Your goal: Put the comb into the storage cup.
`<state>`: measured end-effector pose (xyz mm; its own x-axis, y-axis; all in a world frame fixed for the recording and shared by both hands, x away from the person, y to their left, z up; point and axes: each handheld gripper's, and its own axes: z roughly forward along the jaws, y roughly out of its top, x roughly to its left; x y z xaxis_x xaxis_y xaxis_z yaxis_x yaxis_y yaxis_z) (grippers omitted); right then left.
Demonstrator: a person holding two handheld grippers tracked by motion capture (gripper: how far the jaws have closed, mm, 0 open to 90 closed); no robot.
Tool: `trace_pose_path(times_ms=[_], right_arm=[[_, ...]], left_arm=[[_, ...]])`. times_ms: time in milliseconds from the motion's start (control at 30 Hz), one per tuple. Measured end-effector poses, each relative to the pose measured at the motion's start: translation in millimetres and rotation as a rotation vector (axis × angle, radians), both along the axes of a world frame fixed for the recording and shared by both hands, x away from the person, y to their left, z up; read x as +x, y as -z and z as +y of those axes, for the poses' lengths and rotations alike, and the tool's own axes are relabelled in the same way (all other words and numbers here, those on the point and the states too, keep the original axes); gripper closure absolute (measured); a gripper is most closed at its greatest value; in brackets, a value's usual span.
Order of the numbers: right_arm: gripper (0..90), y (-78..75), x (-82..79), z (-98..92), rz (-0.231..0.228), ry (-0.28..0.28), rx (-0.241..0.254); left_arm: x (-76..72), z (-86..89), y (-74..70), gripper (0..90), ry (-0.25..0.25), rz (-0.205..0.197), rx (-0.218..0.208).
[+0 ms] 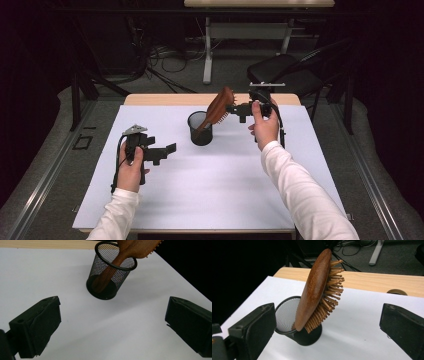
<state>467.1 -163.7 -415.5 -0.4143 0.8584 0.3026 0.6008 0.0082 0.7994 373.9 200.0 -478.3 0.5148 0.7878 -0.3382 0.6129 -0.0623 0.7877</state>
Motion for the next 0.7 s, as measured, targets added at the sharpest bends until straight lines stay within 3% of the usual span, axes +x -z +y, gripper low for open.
trace_pose_path(times_ms=[167, 700], right_arm=[[0.6, -1.7, -5.0, -0.8, -0.03, -0.01, -0.081], [0.7, -0.7, -12.9, -15.7, -0.048, 0.004, -0.151]], left_arm=[[-0.3, 0.6, -0.3, 0.3, 0.005, 0.001, 0.003], [-0.5, 4.1, -2.8, 0.3, 0.003, -0.006, 0.014]])
